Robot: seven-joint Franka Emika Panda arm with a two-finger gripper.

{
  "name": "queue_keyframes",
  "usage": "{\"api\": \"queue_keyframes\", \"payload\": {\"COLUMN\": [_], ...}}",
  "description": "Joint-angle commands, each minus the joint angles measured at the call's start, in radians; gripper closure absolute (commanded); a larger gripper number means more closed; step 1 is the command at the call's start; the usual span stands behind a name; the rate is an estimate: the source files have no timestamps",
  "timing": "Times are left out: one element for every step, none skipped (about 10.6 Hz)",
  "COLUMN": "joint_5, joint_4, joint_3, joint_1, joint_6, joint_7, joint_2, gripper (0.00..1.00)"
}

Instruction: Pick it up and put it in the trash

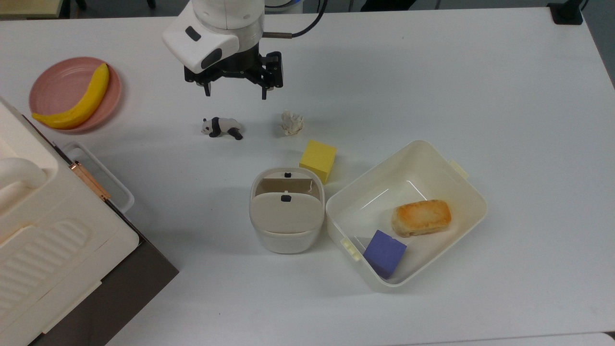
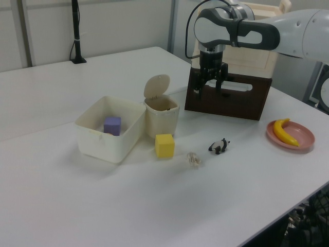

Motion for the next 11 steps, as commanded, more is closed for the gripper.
{"api": "queue_keyframes", "payload": {"joint_5": [-0.009, -0.009, -0.007, -0.007, -0.004, -0.001, 0.000, 0.000, 0.002, 0.002, 0.002], "joint_4": [-0.025, -0.023, -0.023, -0.025, -0.025, -0.023, -0.023, -0.023, -0.023, -0.023, -0.023], "joint_3": [-0.003, -0.003, -0.003, -0.003, -0.003, -0.003, -0.003, -0.003, -0.003, -0.003, -0.003], "joint_1": [0.012, 0.011, 0.009, 0.012, 0.011, 0.008, 0.008, 0.008, 0.008, 0.008, 0.008], "joint_6": [0.008, 0.008, 0.008, 0.008, 0.008, 0.008, 0.006, 0.005, 0.005, 0.005, 0.006], "joint_7": [0.004, 0.003, -0.003, -0.005, -0.005, -0.007, -0.008, -0.008, -0.008, -0.008, -0.008], "joint_2": [-0.020, -0.020, -0.020, -0.020, -0.020, -0.020, -0.021, -0.021, -0.021, -0.021, -0.021], "gripper": [0.00, 0.00, 0.00, 0.00, 0.00, 0.00, 0.00, 0.00, 0.00, 0.00, 0.00]}}
